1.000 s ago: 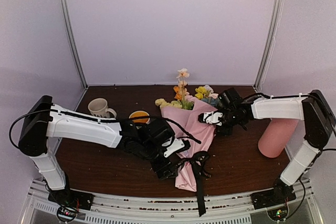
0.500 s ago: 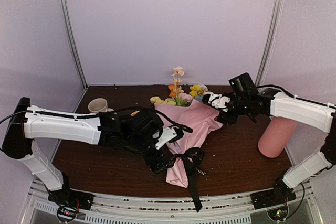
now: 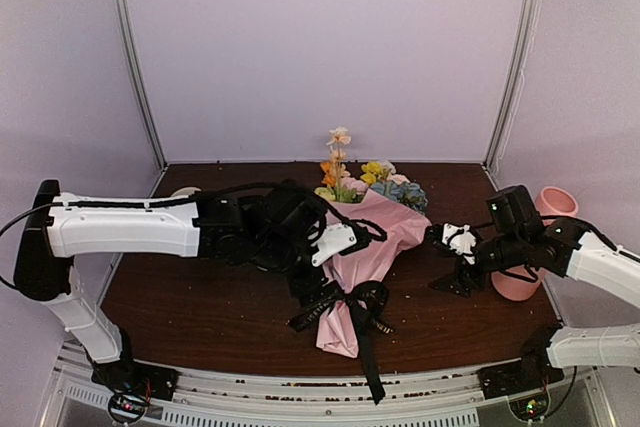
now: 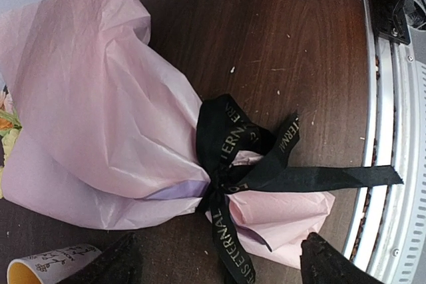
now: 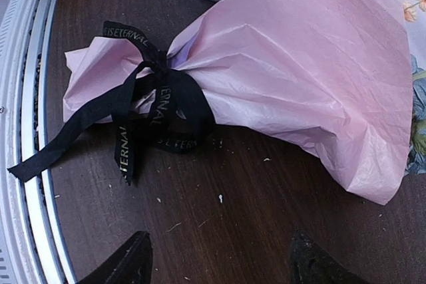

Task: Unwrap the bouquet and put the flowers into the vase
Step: Move the tied bouquet to the center of the board.

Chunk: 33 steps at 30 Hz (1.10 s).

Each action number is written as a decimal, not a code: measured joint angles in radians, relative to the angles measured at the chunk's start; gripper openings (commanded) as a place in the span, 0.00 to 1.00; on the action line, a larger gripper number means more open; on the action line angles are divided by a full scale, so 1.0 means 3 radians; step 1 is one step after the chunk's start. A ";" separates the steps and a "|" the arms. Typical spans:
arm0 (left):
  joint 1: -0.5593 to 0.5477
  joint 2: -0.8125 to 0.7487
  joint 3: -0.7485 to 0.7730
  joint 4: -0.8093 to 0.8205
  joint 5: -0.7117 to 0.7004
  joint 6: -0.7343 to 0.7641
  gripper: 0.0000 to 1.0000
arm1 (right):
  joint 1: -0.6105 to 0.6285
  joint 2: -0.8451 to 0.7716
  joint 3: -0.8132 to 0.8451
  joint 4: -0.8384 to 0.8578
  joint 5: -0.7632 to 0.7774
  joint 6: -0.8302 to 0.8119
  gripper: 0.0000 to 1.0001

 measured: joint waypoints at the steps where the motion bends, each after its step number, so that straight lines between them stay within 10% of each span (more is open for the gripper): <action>1: 0.0000 0.0053 0.0046 -0.0003 0.0003 0.0050 0.84 | -0.0009 -0.0003 -0.0017 0.0008 -0.0048 0.0022 0.64; 10: 0.0008 0.0546 0.0238 0.0015 -0.0145 0.0324 0.79 | -0.0022 0.1034 0.0195 0.0472 0.0000 0.0230 0.59; 21: 0.0053 0.0328 -0.0351 0.0226 -0.0369 0.0131 0.79 | 0.0017 0.2837 0.1788 0.0392 0.0635 0.0127 0.60; 33: 0.0791 0.0338 0.0983 0.0154 -0.0609 -0.0488 0.86 | -0.0086 0.1928 0.1665 0.0029 0.0478 0.0051 0.69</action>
